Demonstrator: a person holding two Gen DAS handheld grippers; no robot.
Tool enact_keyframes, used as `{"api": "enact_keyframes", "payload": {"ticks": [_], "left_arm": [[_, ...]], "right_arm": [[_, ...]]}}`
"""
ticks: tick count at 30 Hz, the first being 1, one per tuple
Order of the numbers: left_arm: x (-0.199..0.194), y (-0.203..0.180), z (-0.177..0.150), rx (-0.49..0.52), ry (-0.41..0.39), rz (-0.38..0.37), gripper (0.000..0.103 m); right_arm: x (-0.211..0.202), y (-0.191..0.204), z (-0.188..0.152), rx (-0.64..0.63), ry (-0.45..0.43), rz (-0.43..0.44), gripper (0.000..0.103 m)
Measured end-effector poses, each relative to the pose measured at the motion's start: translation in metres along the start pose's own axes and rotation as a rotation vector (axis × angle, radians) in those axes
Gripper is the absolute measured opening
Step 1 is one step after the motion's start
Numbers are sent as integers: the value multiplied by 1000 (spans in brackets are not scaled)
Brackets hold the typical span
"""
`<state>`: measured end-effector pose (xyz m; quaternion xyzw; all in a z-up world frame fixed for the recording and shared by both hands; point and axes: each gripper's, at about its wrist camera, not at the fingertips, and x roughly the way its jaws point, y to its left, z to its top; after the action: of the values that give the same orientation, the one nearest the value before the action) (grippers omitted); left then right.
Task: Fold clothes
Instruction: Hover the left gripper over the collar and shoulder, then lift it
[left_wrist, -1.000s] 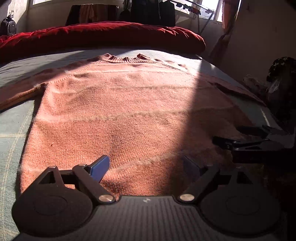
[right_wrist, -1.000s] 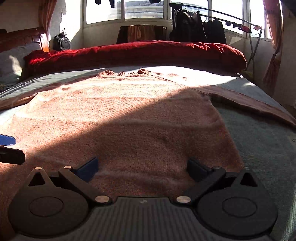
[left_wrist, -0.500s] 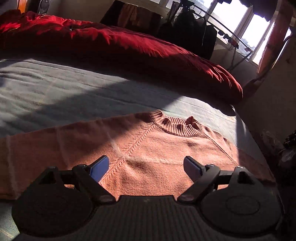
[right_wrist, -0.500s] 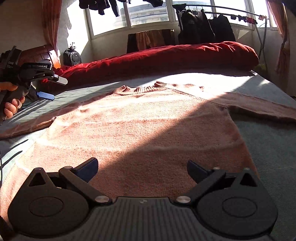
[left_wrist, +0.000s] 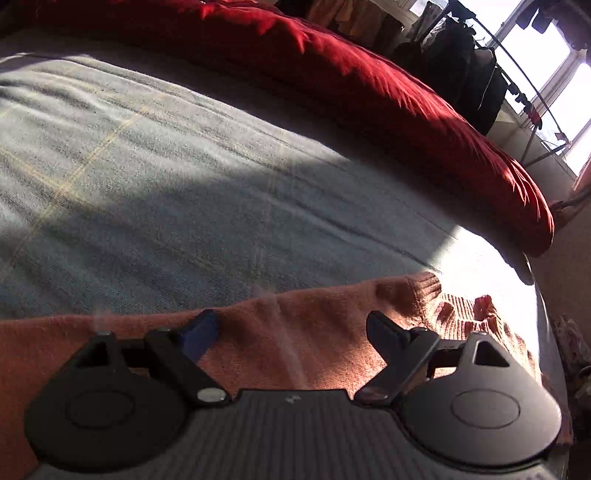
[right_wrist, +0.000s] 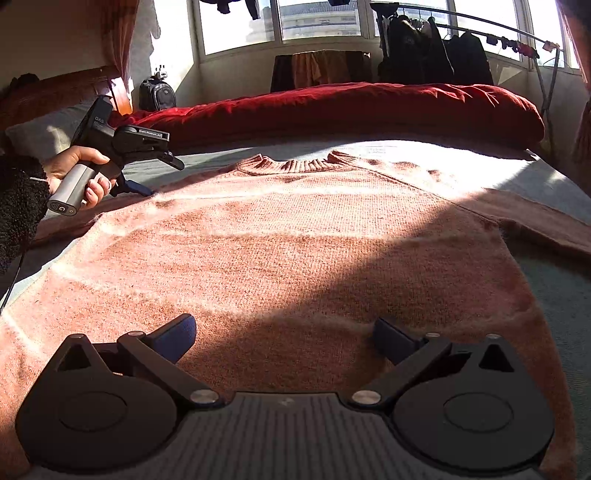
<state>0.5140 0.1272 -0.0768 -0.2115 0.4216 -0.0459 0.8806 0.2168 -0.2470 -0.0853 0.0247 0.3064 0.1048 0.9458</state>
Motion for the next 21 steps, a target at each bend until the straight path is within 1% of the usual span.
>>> {"api": "enact_keyframes", "payload": {"ticks": [3,4,6,9,11,12,15,18,21], "left_arm": [[2,-5,6,-17,-4,60,87],[0,-10,7,-10,-5,52,87],[-8,-27,3,20,-1,-18,87],[-10,-60,-5,116,39,-91,87],[0,-78,-8,152,68,-126,88],[7,-82,-8,153,86,-135,88],[35,-88,-10,145,113,-103,88],[49,-91,-3,153,68,-48,88],[36,-100,0,157,30,19,86]], "right_arm": [[1,1,-2,-16,-5,-3,103],[1,2,-3,-20,-6,-3,103],[1,2,-4,-24,-10,-6,103],[2,4,-4,-32,-10,-14,103],[2,5,-4,-36,-7,-18,103],[1,5,-4,-35,-6,-18,103],[1,6,-2,-39,5,-20,103],[-3,8,-1,-48,26,-26,103],[-8,11,1,-54,47,-30,103]]}}
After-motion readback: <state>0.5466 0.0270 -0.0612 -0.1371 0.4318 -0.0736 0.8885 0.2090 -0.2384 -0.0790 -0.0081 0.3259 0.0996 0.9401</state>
